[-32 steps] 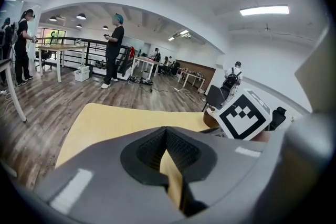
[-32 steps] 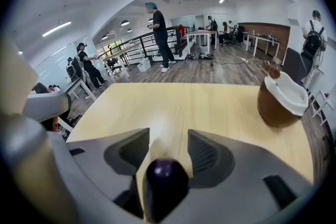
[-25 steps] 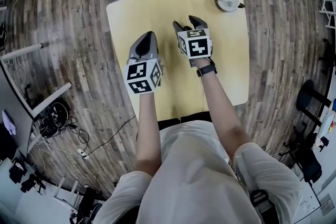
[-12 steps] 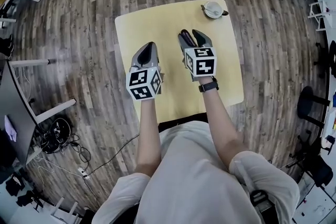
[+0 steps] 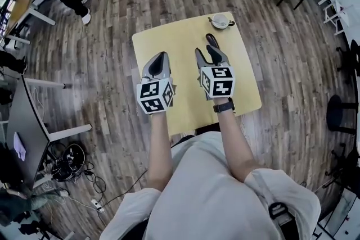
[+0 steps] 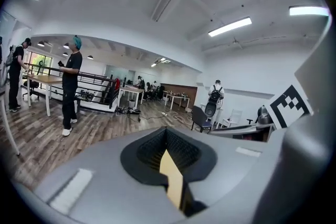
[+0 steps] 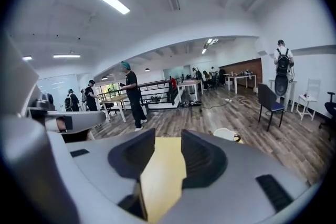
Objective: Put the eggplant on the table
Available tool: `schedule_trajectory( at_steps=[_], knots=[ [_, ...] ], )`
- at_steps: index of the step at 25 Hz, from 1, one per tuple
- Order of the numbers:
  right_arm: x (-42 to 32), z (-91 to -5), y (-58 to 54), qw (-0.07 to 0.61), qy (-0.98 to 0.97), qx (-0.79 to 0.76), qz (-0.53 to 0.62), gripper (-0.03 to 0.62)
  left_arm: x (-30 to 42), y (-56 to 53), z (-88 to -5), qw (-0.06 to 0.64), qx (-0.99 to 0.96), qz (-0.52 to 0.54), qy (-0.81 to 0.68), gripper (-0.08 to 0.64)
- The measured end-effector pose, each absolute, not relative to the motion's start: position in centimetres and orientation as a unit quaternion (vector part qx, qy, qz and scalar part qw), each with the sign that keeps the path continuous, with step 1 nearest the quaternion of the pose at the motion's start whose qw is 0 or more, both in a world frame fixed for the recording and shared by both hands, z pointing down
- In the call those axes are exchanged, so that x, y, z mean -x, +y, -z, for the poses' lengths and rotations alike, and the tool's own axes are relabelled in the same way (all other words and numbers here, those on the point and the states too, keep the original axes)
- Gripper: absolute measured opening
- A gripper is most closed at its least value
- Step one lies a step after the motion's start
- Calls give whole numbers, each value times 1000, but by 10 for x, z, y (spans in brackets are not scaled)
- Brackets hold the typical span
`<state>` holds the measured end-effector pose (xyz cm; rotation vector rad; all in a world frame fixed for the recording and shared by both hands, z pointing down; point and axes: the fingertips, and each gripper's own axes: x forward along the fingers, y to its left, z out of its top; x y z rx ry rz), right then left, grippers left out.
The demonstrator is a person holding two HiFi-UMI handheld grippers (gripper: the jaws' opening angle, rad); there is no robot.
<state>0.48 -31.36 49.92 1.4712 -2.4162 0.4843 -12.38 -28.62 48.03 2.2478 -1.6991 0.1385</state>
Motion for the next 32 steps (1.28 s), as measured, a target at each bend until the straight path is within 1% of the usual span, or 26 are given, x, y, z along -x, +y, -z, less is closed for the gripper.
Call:
schedule_trajectory(
  at_steps=[6,11,16,21,32],
  knots=[
    [-21,-456,-287,108,-836,-520,-139,139,115,-261,-437,116,-797,-34,-591,9],
    [-34,-417,-275,70,-833,-538,-106,98,110,-247,-406,79,-807,-21,-585,9],
    [-39,-387,-261,42,-833,-546,-79,53,113,-235,-386,60,-807,-15,-588,9],
    [-39,-365,-249,27,-831,-553,-52,29,121,-223,-369,43,-806,-6,-591,9],
    [-36,-358,-234,29,-836,-547,-33,20,129,-210,-363,39,-798,1,-602,9]
  ],
)
